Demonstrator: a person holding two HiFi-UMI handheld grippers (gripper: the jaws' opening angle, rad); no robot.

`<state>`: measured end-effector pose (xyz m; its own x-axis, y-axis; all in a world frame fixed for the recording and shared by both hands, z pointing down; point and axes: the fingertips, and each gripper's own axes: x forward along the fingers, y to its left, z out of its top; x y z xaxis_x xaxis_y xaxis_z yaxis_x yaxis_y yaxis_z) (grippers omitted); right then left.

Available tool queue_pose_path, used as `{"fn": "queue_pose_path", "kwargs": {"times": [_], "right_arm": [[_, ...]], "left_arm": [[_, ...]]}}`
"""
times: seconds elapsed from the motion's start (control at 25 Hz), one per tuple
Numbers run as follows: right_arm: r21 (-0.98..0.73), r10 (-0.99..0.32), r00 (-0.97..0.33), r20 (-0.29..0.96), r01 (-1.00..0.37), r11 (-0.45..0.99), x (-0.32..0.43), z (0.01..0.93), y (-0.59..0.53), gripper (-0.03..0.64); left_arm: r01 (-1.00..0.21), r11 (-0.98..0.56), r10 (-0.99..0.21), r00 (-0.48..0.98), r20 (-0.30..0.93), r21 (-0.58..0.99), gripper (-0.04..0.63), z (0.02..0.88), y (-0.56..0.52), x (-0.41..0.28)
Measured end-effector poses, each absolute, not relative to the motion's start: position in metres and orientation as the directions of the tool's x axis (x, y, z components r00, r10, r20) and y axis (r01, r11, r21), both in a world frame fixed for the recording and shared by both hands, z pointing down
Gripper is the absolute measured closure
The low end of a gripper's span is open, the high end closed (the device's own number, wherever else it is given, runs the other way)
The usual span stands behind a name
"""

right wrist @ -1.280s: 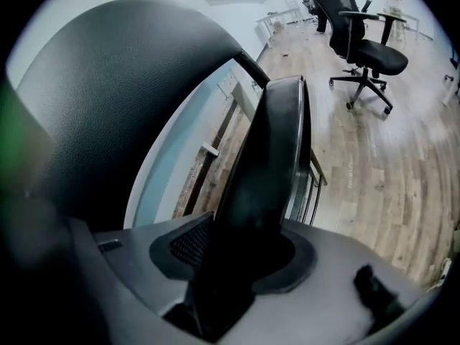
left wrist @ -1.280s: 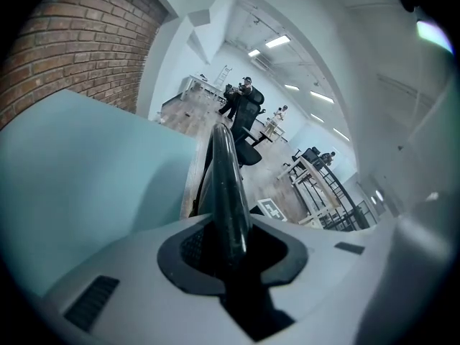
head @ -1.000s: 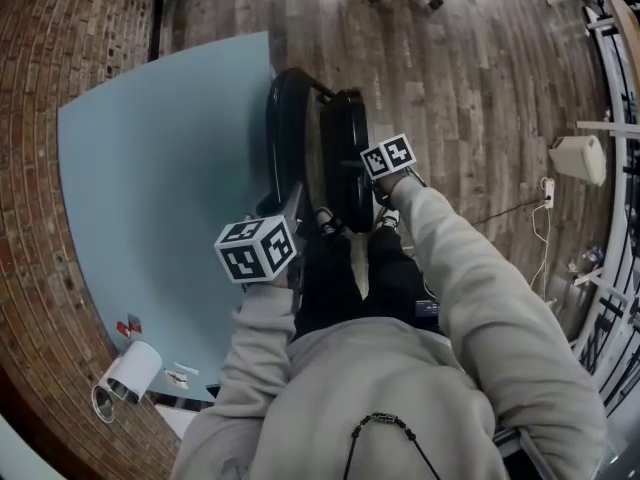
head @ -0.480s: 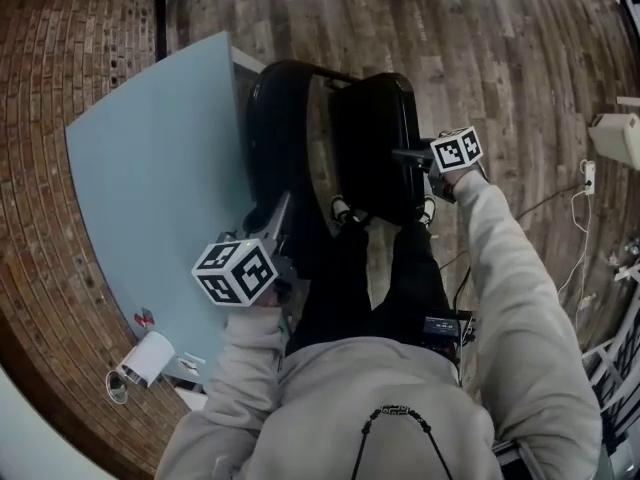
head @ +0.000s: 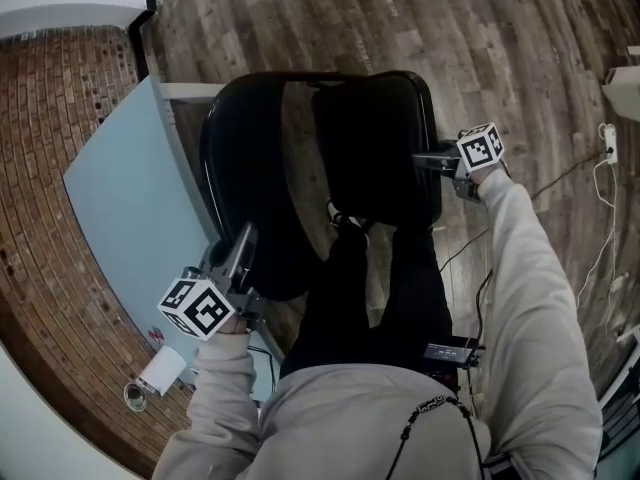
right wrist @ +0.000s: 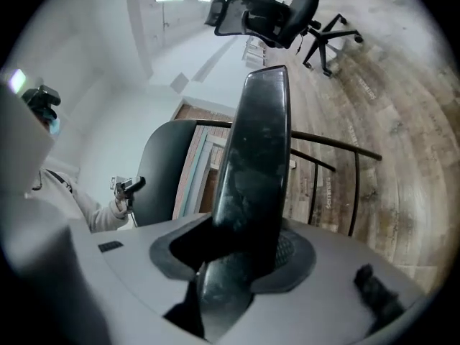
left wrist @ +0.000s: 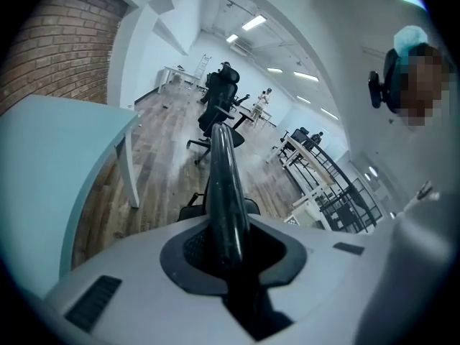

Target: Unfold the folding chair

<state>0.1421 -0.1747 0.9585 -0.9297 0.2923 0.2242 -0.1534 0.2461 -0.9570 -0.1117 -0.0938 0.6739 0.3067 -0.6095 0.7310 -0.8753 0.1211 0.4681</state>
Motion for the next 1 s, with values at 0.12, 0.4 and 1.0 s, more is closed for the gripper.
{"fn": "queue_pose_path", "kwargs": {"times": [0.12,0.4,1.0], "right_arm": [[-0.970,0.299,-0.938,0.174,-0.112,0.215,0.176,0.977,-0.182,0.449],[-0.991,0.310,-0.950,0.044,-0.003,0.133,0.224,1.031,-0.190,0.449],[-0.999,0.249,-0.969,-0.013,0.023,0.037,0.282,1.143,-0.213,0.432]], "left_arm": [[-0.878,0.089,-0.587,0.334,0.737,0.470,0.518,0.685,-0.104,-0.084],[-0.851,0.128,-0.576,0.354,0.737,0.509,0.520,0.715,-0.104,-0.072],[-0.781,0.136,-0.562,0.446,0.697,0.610,0.520,0.792,-0.107,-0.080]]}}
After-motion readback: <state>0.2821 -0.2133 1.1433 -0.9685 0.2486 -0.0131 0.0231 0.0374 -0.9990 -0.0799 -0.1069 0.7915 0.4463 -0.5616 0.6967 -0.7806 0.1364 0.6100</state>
